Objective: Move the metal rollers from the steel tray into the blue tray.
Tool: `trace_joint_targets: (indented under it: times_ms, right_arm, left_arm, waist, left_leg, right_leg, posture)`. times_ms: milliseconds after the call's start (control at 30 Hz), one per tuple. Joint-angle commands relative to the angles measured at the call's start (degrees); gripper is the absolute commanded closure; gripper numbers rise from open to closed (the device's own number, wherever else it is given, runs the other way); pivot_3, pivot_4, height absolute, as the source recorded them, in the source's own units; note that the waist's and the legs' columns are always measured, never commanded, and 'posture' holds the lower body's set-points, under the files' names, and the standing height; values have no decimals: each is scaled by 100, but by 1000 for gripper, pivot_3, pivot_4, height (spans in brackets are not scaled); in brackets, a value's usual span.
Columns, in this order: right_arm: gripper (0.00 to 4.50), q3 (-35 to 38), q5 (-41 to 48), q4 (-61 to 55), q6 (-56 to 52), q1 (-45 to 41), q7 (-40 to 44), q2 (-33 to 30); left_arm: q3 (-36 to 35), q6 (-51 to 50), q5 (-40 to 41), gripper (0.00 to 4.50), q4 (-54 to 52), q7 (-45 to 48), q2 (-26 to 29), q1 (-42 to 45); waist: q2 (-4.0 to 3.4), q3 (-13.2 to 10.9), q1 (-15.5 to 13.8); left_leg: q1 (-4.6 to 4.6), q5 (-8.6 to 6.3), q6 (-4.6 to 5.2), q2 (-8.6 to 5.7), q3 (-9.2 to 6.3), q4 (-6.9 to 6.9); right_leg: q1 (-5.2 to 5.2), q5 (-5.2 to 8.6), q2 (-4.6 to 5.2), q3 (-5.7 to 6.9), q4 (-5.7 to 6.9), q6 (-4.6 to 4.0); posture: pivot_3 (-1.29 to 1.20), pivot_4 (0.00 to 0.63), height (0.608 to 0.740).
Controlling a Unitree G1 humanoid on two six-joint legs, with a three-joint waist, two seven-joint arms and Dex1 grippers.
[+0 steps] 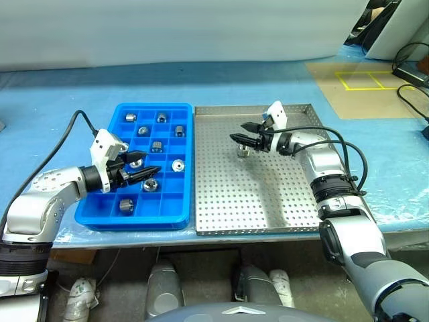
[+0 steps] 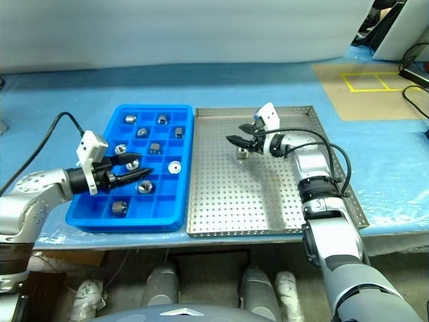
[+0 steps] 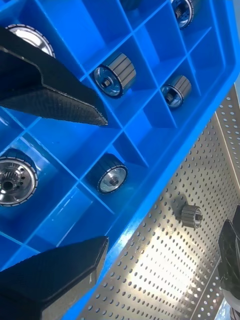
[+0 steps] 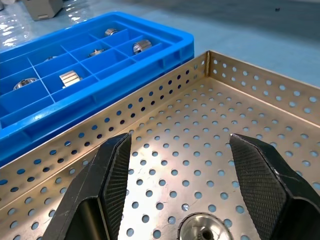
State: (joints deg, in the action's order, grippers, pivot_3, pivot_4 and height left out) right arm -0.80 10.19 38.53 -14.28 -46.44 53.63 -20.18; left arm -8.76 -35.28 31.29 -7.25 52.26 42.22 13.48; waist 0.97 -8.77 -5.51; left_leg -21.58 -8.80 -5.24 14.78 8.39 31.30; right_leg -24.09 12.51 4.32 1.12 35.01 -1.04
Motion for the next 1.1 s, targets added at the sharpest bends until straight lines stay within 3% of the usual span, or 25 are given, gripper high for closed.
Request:
trace_joint_targets:
  times_ms: [33, 500, 600, 700, 800, 900, 1100]
  right_arm:
    - [1224, 67, -62, 244, 191, 33, -177, -16]
    - [1224, -36, -376, 1036, 756, 147, -562, 254]
    - [1783, -4, -407, 1186, 854, 143, -634, 244]
    - [2794, -24, -483, 1285, 939, 139, -734, 198]
    - [2834, -6, -418, 1230, 954, 159, -573, 175]
    - [2834, -234, -600, 937, 1127, 256, -411, 125]
    - [2834, -472, 452, -1833, -654, 231, 751, 281]
  left_arm:
    - [-66, 142, -37, 749, -65, 78, 96, 75]
    - [-35, 107, -26, 749, -110, 70, 72, 45]
    - [-33, 98, -26, 749, -124, 70, 76, 39]
    - [-51, 87, -12, 749, -136, 68, 75, 6]
    - [-82, 76, 5, 749, -133, 75, 90, -11]
    - [-132, 54, 36, 749, -152, 101, 142, -11]
    - [-356, -32, 258, 749, -523, 357, 431, -230]
  waist:
    - [0, 0, -6]
    - [-1, 0, -4]
    - [-1, 0, -7]
    - [-1, 0, -3]
    - [-1, 0, -5]
    - [-1, 0, -5]
    - [-7, -4, 35]
  left_leg:
    - [0, 0, 0, -1, 0, 1]
    - [1, -1, 1, 0, 0, 2]
    - [0, -1, 1, 0, 0, 3]
    - [2, -1, 1, 0, 0, 3]
    - [3, -1, 1, 0, 0, 4]
    - [2, -1, 1, 0, 0, 5]
    - [0, -1, 3, 1, 0, 2]
  right_leg:
    - [0, 0, 1, 0, 0, 0]
    - [1, 1, 2, 2, 1, -1]
    - [3, 1, 2, 2, 1, -1]
    - [3, 1, 2, 1, 2, -2]
    - [4, 1, 2, 1, 3, -2]
    - [4, 1, 2, 1, 3, -2]
    - [-5, 0, -1, 3, 0, 0]
  posture:
    - [42, 150, 740]
    - [42, 150, 740]
    - [44, 150, 740]
    - [44, 150, 740]
    - [46, 150, 740]
    - [47, 150, 740]
    - [60, 150, 740]
